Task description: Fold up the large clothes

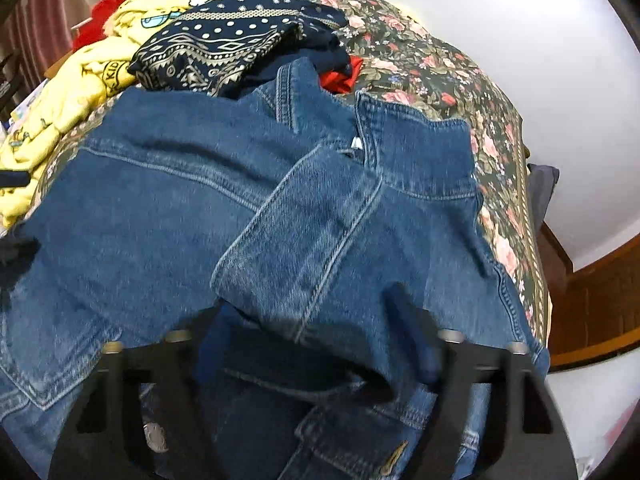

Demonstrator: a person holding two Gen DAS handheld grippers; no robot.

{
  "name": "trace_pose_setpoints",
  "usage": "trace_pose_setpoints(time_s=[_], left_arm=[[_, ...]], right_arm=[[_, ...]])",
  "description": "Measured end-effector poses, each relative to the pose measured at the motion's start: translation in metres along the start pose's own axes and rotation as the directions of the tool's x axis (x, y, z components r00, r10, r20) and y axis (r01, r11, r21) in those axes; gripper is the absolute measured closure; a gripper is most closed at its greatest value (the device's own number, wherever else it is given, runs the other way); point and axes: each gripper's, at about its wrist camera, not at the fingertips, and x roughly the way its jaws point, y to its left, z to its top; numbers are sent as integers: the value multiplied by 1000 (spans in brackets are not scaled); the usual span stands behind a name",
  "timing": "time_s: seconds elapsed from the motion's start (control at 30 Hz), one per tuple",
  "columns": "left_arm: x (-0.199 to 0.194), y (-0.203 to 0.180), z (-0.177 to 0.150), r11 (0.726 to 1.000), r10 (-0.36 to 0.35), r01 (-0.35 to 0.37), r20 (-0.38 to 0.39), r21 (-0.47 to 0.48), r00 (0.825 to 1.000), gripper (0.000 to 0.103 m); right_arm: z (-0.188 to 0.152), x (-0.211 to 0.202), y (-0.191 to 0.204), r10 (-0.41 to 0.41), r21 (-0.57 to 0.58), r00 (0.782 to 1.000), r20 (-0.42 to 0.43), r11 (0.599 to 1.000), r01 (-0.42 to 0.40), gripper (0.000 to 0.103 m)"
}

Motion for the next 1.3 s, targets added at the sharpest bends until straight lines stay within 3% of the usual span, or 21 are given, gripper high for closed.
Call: trace_pose_setpoints(time_s=[0.1, 0.23, 0.37, 0.4, 0.47, 0.5, 0.53, 0.63, 0.8, 0.97, 1.1, 1.2, 1.3], left_arm=[[-5, -14, 0, 998, 14, -15, 16, 62, 1000, 25], [-10, -23, 0, 994, 7, -11, 31, 107, 999, 25], [-12, -34, 2, 988, 67, -77, 77, 131, 995, 28], [-12, -35, 3, 987, 77, -88, 86, 132, 993, 32], [-9, -38, 7, 983, 113, -125, 93, 136, 989, 62], [-8, -38, 9, 983, 117, -128, 90, 129, 989, 70], [-9, -38, 11, 986, 108, -119, 91, 116, 990, 86], [-22, -36, 17, 992, 77, -89, 131, 88, 988, 96], [-41, -23, 21, 999, -23, 18, 150, 31, 988, 96], [-30, -27, 12, 998, -54, 51, 91, 35, 994, 96], [-20, -32, 3, 998, -63, 62, 33, 28, 997, 94], [-20, -31, 2, 997, -71, 71, 8, 6, 997, 84], [-29, -30, 2, 995, -98, 98, 15, -5, 995, 66]], right_arm=[[5, -1, -1, 24, 22, 1000, 20, 999, -24, 83], [7, -22, -12, 33, 91, 995, 97, 995, -42, 89], [5, -55, -43, 36, 209, 980, 198, 975, -78, 90], [4, -62, -50, 34, 232, 976, 217, 969, -85, 90], [-1, -79, -68, 33, 290, 965, 261, 951, -111, 91], [-2, -83, -75, 31, 309, 961, 274, 944, -118, 91], [-5, -89, -82, 27, 333, 957, 289, 934, -127, 92], [-19, -97, -98, 19, 385, 951, 310, 912, -144, 92], [-56, -83, -123, 22, 482, 962, 271, 862, -156, 94], [-87, -46, -129, 77, 542, 982, 173, 825, -160, 94], [-102, -31, -129, 117, 567, 985, 129, 806, -170, 94], [-106, -29, -134, 135, 581, 982, 134, 791, -188, 93], [-110, -32, -137, 129, 587, 982, 134, 788, -184, 90]])
